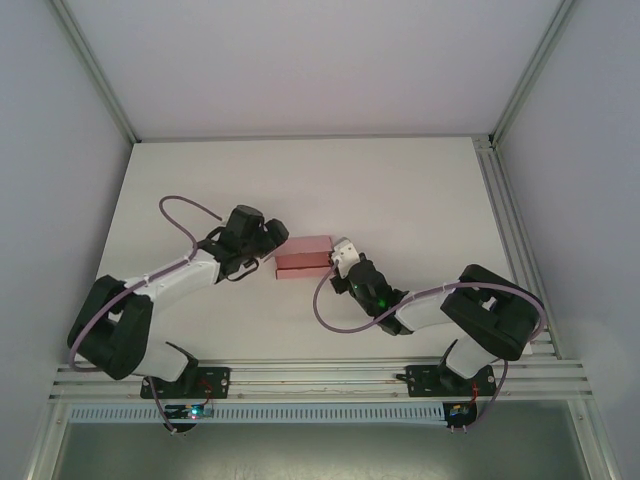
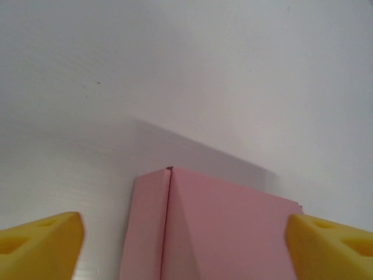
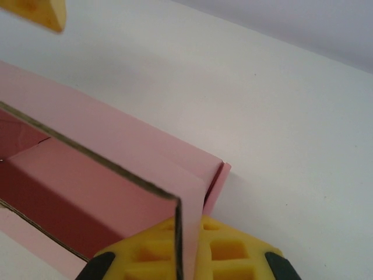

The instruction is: Assemble paper box

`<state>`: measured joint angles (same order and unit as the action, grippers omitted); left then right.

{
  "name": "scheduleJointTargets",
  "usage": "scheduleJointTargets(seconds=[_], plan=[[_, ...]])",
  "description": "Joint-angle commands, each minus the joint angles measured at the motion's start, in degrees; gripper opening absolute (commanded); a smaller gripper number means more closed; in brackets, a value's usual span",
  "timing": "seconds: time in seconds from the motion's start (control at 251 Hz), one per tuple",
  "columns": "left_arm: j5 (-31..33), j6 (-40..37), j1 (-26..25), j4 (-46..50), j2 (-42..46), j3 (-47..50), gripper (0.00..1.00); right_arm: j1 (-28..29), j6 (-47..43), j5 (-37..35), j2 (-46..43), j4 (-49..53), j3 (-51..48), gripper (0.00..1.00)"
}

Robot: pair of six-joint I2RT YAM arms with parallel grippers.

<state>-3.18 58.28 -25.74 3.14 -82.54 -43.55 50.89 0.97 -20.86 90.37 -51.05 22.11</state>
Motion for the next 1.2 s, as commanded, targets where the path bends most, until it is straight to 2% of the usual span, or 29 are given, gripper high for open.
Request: scheduleJointTargets(seconds=[0.0, 0.1, 0.192, 0.227, 0.315, 0.499, 0.591, 0.698, 0.742, 0.826, 0.918, 1.061, 1.193], plan=[[-3.6, -1.1, 0.7, -6.7, -3.2, 3.6, 0.79, 0.9, -1.2, 3.0, 0.3, 8.1, -1.0, 0.08], [-6.2, -0.7, 0.6, -10.9, -4.8, 6.4, 0.71, 1.2, -0.4, 3.4, -0.8, 8.8, -1.0, 0.15], [-5.5, -1.6, 0.7, -10.8, -4.8, 7.9, 0.66, 1.3, 0.3, 4.2, -3.0, 10.7, -1.2, 0.27], [-4.9, -2.4, 0.6, -10.3, -4.5, 8.3, 0.65, 1.4, 0.6, 4.2, -4.6, 13.0, -1.1, 0.34], [-3.6, -3.5, 0.6, -9.2, -3.4, 9.2, 0.64, 1.4, 1.3, 5.7, -9.5, 20.9, -0.4, 0.44], [-2.1, -4.5, 0.6, -8.2, -2.5, 10.1, 0.58, 1.6, 2.0, 15.6, -21.4, 39.7, 0.6, 0.78], [-2.3, -5.3, 0.6, -8.4, -2.7, 10.2, 0.55, 1.6, 2.3, 19.4, -26.6, 45.4, 0.1, 0.85], [-3.0, -6.8, 0.3, -8.3, -2.9, 9.9, 0.51, 1.1, 4.5, 16.8, -32.5, 46.1, 0.4, 0.98], [-3.3, -7.1, 0.2, -8.3, -3.0, 9.7, 0.50, 0.2, 5.7, 16.3, -34.4, 45.5, 1.5, 0.98], [-3.3, -7.9, -0.3, -8.0, -2.8, 9.5, 0.50, -2.7, 8.4, 20.0, -36.9, 43.2, 4.3, 0.98], [-2.5, -8.2, -0.6, -7.5, -2.6, 9.6, 0.48, -6.9, 14.5, 21.0, -36.0, 41.8, 8.2, 0.98], [-1.8, -8.5, -0.7, -7.4, -2.4, 9.9, 0.50, -12.7, 22.0, 24.6, -24.6, 45.8, 16.6, 0.98], [-1.7, -9.0, -0.8, -7.1, -2.0, 9.8, 0.50, -13.8, 21.6, 29.1, -11.7, 47.5, 22.1, 0.98]])
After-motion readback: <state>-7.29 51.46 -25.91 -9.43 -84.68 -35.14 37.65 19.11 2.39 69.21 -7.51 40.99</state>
